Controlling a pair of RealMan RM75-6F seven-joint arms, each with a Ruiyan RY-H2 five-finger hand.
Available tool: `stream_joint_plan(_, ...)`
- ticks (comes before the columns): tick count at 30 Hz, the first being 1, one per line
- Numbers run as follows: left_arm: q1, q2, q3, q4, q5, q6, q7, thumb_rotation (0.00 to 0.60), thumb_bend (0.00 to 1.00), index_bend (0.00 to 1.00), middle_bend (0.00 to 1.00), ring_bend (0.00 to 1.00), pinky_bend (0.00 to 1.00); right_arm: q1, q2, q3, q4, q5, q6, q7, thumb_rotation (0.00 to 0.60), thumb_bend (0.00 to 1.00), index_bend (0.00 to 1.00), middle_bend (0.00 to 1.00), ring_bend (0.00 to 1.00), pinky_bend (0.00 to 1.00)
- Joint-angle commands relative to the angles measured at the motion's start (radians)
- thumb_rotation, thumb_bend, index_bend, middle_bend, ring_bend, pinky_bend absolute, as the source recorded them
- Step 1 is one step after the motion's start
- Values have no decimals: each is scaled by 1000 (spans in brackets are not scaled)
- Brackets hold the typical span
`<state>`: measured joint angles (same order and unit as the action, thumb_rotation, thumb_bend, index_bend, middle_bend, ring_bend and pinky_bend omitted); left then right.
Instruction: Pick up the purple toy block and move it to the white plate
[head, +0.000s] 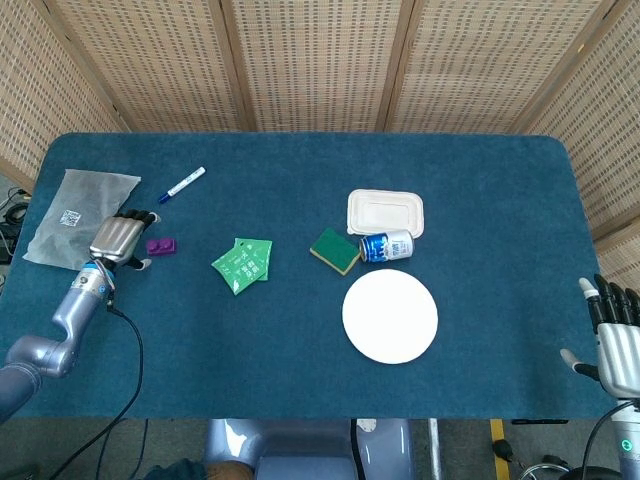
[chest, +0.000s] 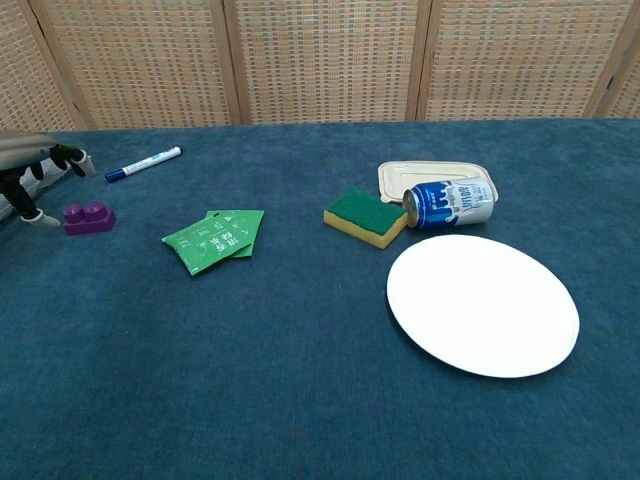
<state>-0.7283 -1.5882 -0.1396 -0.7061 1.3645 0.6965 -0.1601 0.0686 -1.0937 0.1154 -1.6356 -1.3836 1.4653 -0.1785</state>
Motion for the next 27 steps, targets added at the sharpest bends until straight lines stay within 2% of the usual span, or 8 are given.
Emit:
stream_joint_plan(1,-29,-62,18,86,22,-27,-76,600,259,273,277,230,308,1,-3,-1,2,4,-3,-3,600,0,50,0,0,0)
stream_joint_plan(7,-57,-116,31,188,38,-52,-137,600,284,303,309,263,326,4,-6,2,8,16,-9,-6,600,0,51,0,0,0)
stream_joint_plan(14,-70,-142,45,237,46,-80,-179,600,285,320,327,281,338,6,-8,5,13,28,-14,-6,600,0,54,0,0,0)
stream_joint_plan(16,-72,-149,48,247,47,-83,-193,600,294,363,370,317,361,7,-9,5,15,31,-18,-2,600,0,54,0,0,0)
stream_joint_plan(21,-76,-164,54,274,51,-89,-201,600,392,512,516,447,439,11,-10,6,19,30,-21,8,600,0,65,0,0,0)
stream_joint_plan(27,-76,-151,45,261,42,-71,-211,600,396,543,546,475,458,8,-12,6,28,11,-3,31,600,0,69,0,0,0)
